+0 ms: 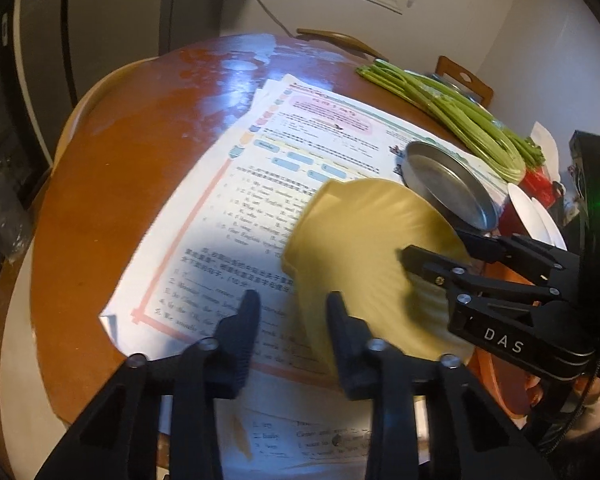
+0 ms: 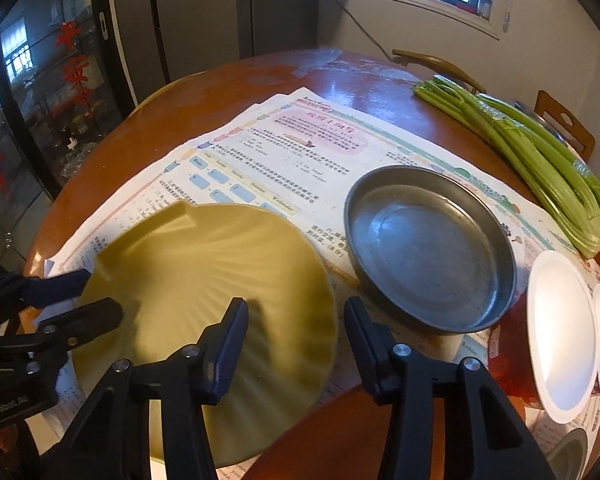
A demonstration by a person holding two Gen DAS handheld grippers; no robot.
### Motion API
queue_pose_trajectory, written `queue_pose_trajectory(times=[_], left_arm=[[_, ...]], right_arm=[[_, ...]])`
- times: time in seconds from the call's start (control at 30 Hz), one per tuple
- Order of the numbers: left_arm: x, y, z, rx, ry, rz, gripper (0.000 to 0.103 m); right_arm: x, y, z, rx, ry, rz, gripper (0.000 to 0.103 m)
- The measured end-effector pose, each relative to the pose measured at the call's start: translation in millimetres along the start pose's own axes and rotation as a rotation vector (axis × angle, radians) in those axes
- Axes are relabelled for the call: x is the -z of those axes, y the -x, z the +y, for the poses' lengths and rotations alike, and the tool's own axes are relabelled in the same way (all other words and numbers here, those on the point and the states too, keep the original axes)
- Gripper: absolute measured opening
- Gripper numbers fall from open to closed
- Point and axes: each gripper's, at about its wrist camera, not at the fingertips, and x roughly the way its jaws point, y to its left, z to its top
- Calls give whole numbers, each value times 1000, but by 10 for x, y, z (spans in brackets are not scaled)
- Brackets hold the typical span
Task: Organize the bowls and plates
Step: 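Grasp the yellow shell-shaped plate rim with the left tool and lift, then carry the yellow plate and lower it onto the worksheet, open left tool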
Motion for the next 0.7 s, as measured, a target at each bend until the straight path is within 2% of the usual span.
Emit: queue_pose_trajectory(times=[0.13, 0.47, 0.7], left_arm=[[-9, -18, -20, 27, 3, -2, 32], [-192, -11, 118, 23, 36, -26, 32], [-527, -1, 178, 10, 21, -74, 32]], right_arm=[[12, 14, 22, -42, -19, -5, 50], [-20, 46, 26, -139, -98, 0, 50], [-228, 68, 94, -117, -97, -32, 50]])
